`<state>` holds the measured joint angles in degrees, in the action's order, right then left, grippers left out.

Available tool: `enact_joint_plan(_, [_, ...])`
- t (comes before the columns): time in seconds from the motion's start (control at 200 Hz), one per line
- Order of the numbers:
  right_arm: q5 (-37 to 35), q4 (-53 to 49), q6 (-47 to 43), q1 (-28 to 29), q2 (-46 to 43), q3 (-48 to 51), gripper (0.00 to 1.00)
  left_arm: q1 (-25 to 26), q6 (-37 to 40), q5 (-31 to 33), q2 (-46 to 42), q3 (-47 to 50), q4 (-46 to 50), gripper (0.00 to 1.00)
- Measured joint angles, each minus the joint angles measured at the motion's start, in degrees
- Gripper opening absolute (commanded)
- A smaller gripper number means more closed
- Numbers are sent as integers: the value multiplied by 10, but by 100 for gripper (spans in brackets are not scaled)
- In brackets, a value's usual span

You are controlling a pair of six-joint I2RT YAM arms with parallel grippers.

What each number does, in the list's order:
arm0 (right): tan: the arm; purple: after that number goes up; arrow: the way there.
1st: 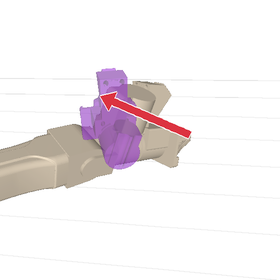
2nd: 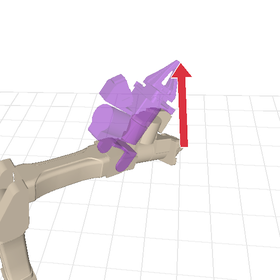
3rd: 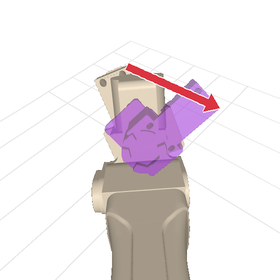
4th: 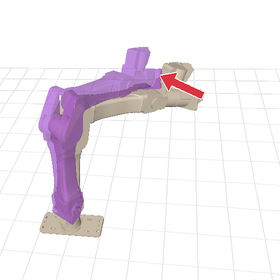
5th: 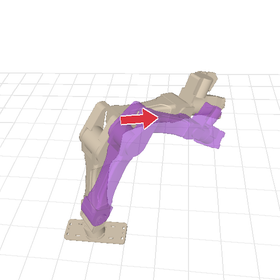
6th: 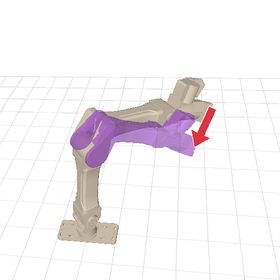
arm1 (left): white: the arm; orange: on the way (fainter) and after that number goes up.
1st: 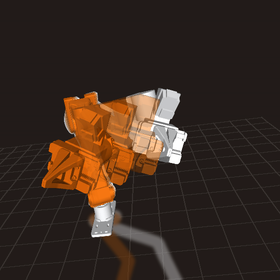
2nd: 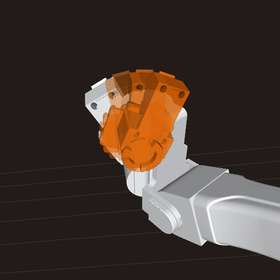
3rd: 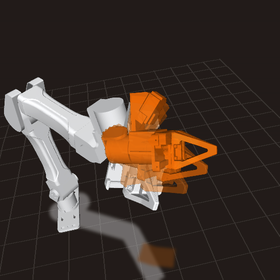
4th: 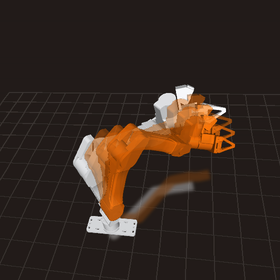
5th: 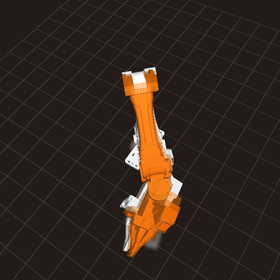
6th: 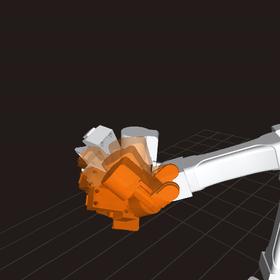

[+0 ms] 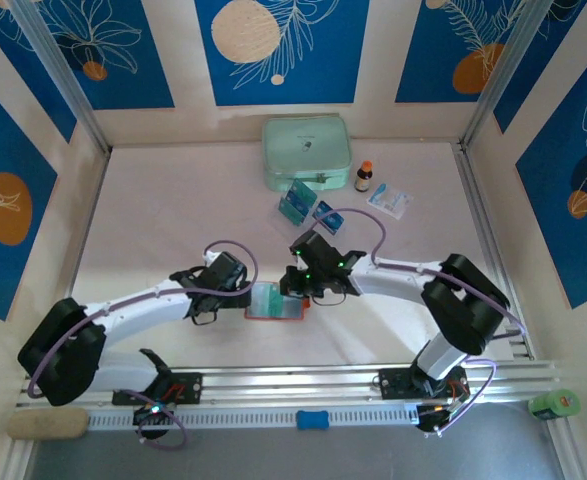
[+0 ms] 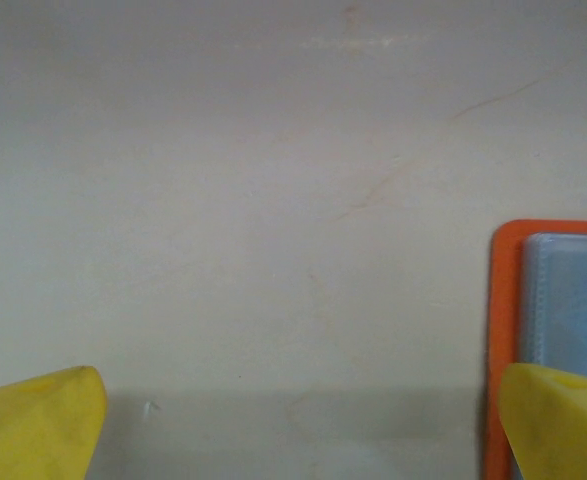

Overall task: Put the credit cards into the card holder
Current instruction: Insert the credit card into the card slot.

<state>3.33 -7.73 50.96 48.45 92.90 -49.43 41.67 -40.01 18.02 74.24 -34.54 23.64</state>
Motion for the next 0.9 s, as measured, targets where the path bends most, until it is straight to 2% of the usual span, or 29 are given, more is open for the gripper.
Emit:
enact_joint_plan(0.305, [2, -40, -22, 18, 64, -54, 3, -2, 0, -8, 43, 1, -4, 100])
enact_joint_plan(0.9, [12, -61, -26, 38, 142, -135, 0, -3, 0, -13, 50, 1, -13, 100])
